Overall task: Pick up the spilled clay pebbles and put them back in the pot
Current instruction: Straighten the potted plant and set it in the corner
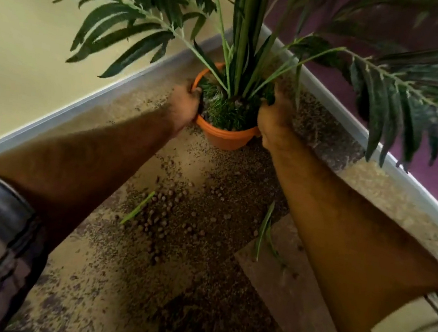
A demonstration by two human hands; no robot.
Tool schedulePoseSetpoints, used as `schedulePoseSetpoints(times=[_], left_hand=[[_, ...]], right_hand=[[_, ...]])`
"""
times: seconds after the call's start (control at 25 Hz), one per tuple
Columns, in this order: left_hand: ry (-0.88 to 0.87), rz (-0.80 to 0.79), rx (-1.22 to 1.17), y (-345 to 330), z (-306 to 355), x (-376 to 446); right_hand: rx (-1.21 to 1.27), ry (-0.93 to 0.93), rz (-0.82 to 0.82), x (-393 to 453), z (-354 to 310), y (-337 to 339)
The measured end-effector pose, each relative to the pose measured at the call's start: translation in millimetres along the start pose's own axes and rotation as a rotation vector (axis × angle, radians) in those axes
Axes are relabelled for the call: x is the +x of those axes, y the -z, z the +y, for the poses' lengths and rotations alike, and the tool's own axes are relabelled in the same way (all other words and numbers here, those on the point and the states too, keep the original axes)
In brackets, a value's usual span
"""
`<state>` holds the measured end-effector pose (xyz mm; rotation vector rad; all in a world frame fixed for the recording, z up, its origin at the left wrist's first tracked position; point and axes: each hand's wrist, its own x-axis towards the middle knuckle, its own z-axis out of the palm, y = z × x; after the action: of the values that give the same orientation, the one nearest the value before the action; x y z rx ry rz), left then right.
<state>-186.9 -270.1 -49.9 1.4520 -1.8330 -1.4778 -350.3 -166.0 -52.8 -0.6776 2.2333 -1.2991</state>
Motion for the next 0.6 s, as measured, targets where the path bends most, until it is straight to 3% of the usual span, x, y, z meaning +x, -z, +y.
schedulePoseSetpoints(times=[0.32,0.6], left_hand=[[0.035,0.08,-0.028,-10.8,-11.1,-17.9],[0.018,0.0,-0.003,2.8,-4.4,-15.3]], right_hand=[[-0.018,-0.012,-0.159,17.7,-8.5,14.4],[-0.11,0.078,-0.049,6.0,-7.6,8.4]])
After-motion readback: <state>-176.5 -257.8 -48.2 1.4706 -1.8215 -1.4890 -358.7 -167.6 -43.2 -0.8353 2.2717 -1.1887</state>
